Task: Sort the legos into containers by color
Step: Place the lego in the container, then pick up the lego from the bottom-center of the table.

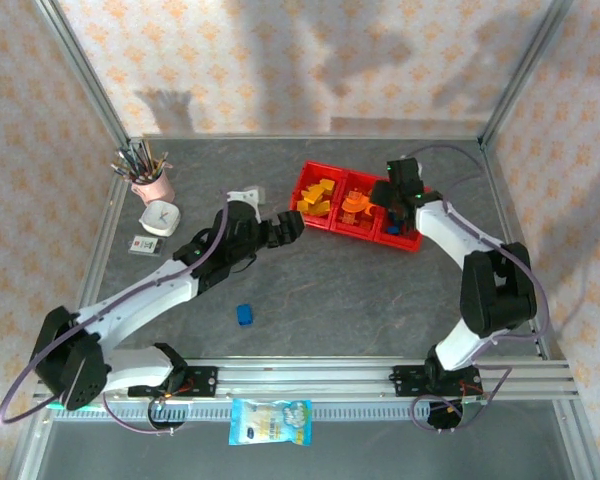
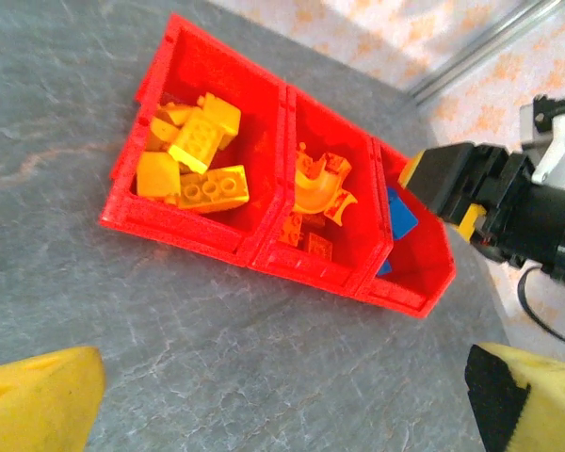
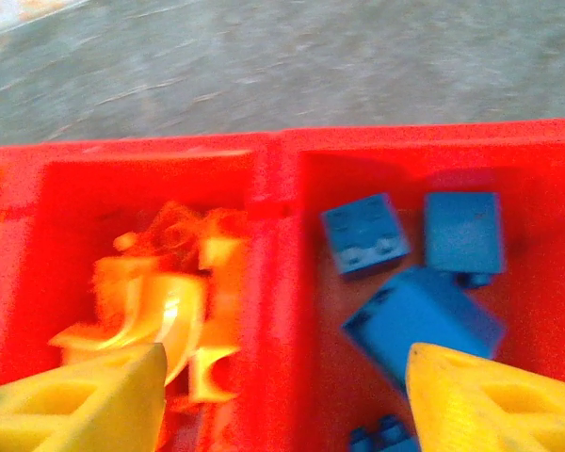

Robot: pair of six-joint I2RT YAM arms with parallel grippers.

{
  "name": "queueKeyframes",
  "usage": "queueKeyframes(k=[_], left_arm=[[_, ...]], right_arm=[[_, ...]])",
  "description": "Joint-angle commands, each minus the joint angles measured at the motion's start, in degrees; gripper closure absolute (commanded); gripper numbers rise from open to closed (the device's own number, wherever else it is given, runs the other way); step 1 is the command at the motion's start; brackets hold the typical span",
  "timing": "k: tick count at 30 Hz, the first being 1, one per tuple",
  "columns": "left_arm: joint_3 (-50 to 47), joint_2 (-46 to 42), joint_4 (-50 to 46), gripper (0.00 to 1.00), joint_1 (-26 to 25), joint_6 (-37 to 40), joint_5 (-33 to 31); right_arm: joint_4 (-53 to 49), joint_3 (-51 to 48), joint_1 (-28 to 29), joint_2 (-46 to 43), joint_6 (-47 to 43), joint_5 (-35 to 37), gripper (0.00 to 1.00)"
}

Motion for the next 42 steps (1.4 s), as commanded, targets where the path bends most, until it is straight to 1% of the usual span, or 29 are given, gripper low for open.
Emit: queueKeyframes(k=[1, 5, 7, 10, 14, 16, 21, 24, 26, 29, 33, 36, 39, 42], left_arm=[[-2.27, -6.13, -6.29, 0.01, 0.48, -1.24, -6.01], [-4.8, -14.98, -14.7, 0.01, 0.99, -4.37, -11.08], [-5.76, -19.81, -18.83, 0.01, 1.15, -5.86, -13.3], [-5.77, -26.06, -26.69, 0.01, 1.64, -8.18, -16.66], [-4.52, -30.74, -34.53, 0.01, 1.8, -10.41, -19.8], [-3.58, -31.99, -37.8, 0.01, 1.88, -11.54, -20.79], [-2.2, -34.63, -43.21, 0.01, 1.88, -14.16, -23.91], [-1.67, -35.78, -45.75, 0.01, 1.89, -15.29, -25.18], [-1.67, -36.4, -46.51, 0.01, 1.89, -15.91, -25.77], [-1.72, -37.21, -46.91, 0.01, 1.89, -16.41, -26.49], [-2.0, -37.61, -46.95, 0.01, 1.85, -16.59, -26.85], [-2.63, -37.64, -45.95, 0.01, 1.93, -16.46, -26.24], [-3.11, -37.49, -44.26, 0.01, 1.89, -16.03, -25.39], [-3.15, -36.32, -41.01, 0.01, 1.89, -13.98, -22.98]], right_arm=[[-2.4, -2.29, 7.87, -5.39, -0.31, -1.32, 0.3], [-3.03, -4.92, 19.02, -7.88, 1.05, -2.04, 0.26], [-3.09, -5.46, 24.23, -7.71, 2.92, -2.09, 0.25], [-2.88, -4.94, 32.3, -5.27, 7.29, -1.53, 0.24], [-2.31, -1.62, 42.39, 0.47, 11.85, 0.06, 0.23], [-2.42, 0.75, 46.34, 3.8, 13.01, 1.15, 0.22], [-3.73, 6.76, 52.46, 12.78, 14.84, 2.06, 0.21], [-6.13, 11.54, 54.36, 18.28, 15.16, 2.9, 0.2], [-5.45, 12.86, 54.85, 20.69, 15.1, 1.72, 0.2], [-6.23, 15.16, 55.16, 24.23, 15.28, 1.08, 0.26], [-7.97, 16.99, 55.67, 27.03, 15.47, 1.27, 0.38], [-8.38, 17.33, 55.69, 27.17, 15.36, 1.4, 0.52], [-8.2, 16.69, 55.67, 25.14, 15.54, 3.02, 0.65], [-9.36, 15.59, 54.95, 21.64, 15.89, 6.41, 0.72]])
